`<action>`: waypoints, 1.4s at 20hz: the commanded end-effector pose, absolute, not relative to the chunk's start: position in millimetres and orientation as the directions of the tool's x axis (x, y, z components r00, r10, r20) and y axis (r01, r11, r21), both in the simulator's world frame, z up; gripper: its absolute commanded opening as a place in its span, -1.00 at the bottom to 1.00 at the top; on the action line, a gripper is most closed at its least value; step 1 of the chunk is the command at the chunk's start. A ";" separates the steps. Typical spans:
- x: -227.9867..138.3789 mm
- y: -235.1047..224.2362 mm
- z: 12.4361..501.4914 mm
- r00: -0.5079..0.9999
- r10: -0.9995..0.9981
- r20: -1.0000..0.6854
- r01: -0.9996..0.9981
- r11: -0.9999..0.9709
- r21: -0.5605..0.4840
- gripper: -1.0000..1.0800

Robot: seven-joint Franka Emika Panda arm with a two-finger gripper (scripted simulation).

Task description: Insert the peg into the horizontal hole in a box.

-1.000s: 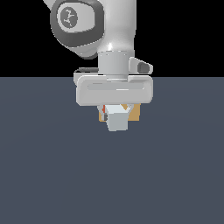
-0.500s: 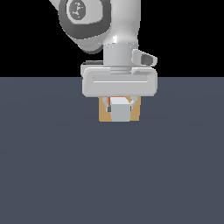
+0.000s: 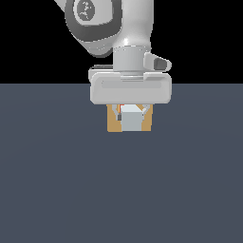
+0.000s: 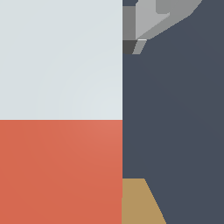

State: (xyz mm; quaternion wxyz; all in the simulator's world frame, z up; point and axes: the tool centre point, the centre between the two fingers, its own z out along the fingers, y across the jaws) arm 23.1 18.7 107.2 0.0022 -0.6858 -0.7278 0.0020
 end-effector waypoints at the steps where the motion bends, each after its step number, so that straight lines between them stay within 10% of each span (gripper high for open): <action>1: 26.8 18.4 112.4 -0.058 0.998 0.001 0.998 0.058 0.003 -1.00; 28: 20.1 121.8 112.4 -0.058 0.998 0.001 0.998 0.058 0.003 -1.00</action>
